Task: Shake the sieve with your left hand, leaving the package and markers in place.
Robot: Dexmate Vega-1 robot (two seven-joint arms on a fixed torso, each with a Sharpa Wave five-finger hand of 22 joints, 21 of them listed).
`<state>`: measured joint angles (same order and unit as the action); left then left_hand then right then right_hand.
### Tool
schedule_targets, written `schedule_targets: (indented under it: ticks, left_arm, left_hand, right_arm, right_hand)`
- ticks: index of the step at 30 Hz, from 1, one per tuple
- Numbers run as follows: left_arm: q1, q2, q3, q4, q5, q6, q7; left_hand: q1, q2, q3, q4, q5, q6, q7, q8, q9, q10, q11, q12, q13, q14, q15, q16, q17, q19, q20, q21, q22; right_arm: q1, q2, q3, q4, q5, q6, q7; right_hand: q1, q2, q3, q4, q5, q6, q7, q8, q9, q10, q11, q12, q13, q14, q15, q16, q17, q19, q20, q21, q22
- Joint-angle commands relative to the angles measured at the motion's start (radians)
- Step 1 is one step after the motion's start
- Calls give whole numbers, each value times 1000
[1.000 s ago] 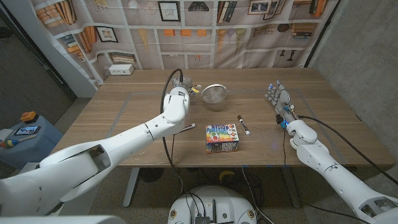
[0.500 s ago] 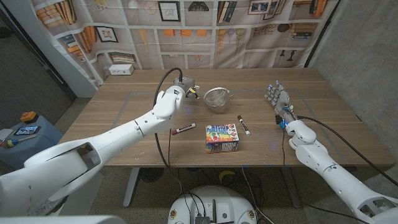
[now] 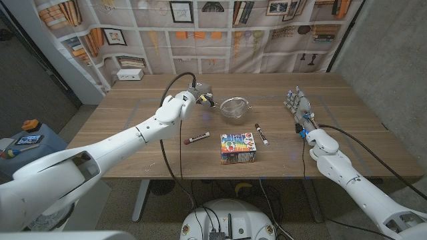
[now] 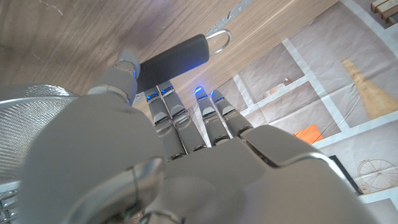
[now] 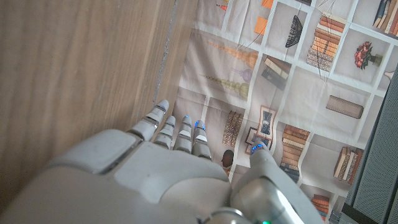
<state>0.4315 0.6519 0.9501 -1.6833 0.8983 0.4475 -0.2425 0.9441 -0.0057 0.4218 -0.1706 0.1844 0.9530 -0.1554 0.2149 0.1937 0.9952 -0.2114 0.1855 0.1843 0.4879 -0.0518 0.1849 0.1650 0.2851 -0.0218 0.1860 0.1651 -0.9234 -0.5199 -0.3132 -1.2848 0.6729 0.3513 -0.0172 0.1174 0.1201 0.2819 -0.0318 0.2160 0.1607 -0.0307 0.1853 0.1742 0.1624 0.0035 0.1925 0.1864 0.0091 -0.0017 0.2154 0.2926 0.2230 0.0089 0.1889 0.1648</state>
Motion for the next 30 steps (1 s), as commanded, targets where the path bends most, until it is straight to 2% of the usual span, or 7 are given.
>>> schedule_targets:
  ticks: [1,15,24,26,30]
  left_arm:
    - [11,14,-20,9,18,-92,24]
    - [23,-42,-1,0,150,64,-69]
    - [38,-90,12,8,226,196,-104]
    - [45,-115,13,15,248,256,-115]
    - [44,-127,14,15,248,293,-141]
  left_hand:
    - [38,54,-3,0,3,130,-39,8,7,11,-15,5,4,4,-157,-3,4,11,-3,8,4]
    - [42,59,-7,-1,5,134,-37,10,9,14,-15,6,5,11,-159,0,5,15,-7,8,4]
    - [44,59,-10,-3,6,132,-36,9,10,15,-15,7,5,14,-160,0,5,15,-6,7,5]
    - [45,60,-10,-3,6,133,-36,10,10,15,-15,7,5,15,-160,1,6,15,-6,7,5]
    - [46,61,-11,-3,7,131,-31,9,10,15,-15,6,5,17,-160,1,6,15,-6,7,5]
  right_arm:
    - [4,5,-2,6,-1,5,3]
    - [-6,2,2,-2,2,8,0]
    - [-19,-4,7,-14,4,6,-6]
    - [-22,-6,8,-16,4,7,-6]
    - [-24,-7,9,-19,6,6,-4]
  right_hand:
    - [-6,2,5,1,-3,5,2,2,2,7,2,2,3,1,1,9,0,2,-1,1,5]
    - [-6,2,7,0,-3,6,0,2,2,6,2,2,3,2,1,9,0,1,-1,1,5]
    - [-7,2,7,-1,-3,7,-1,3,2,6,3,2,3,1,1,10,-1,1,-1,1,5]
    - [-8,2,7,-1,-3,7,-1,3,2,7,4,2,3,2,3,10,0,1,-1,1,5]
    - [-8,2,7,-1,-3,7,-1,3,2,6,4,2,3,2,2,10,0,2,-2,1,5]
